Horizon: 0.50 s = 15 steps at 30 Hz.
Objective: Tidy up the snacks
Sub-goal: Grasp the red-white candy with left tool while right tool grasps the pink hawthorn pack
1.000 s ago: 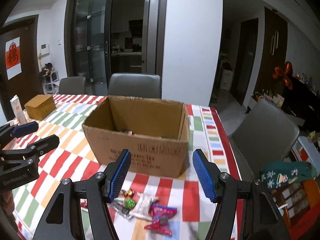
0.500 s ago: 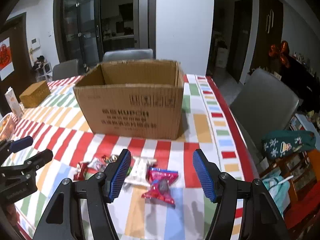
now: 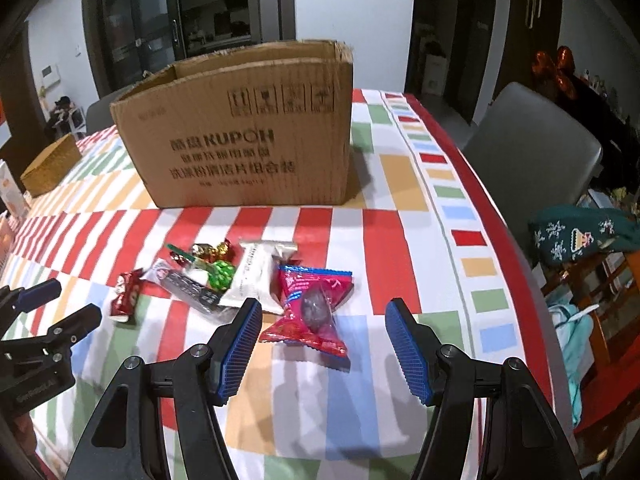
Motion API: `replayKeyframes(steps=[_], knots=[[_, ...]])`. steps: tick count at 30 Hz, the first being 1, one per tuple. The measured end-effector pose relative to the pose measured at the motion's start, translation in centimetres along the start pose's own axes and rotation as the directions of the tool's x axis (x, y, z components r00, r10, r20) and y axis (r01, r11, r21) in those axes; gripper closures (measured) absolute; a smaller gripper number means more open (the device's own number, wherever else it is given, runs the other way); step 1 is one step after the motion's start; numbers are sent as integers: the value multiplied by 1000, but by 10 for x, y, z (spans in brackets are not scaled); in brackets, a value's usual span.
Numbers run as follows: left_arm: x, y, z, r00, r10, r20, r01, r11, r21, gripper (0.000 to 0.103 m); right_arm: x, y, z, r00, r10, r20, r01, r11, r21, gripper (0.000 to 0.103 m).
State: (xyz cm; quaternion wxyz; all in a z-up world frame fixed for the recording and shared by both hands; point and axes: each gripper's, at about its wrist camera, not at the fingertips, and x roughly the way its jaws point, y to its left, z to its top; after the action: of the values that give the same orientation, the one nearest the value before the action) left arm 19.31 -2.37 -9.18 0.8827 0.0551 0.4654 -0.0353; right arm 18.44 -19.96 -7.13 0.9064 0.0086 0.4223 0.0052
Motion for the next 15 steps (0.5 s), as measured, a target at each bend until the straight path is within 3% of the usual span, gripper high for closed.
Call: replayKeyframes(steps=[6,15], knots=[[20,0,7,1000,-14,-25,14,1000,5,33,19,0,2,999,-7,-33,7,1000,12,39],[46,-2,18,995,-54,-79,53,998,-23,53,45,-2,5,996,23,-91,-20,999,34,53]])
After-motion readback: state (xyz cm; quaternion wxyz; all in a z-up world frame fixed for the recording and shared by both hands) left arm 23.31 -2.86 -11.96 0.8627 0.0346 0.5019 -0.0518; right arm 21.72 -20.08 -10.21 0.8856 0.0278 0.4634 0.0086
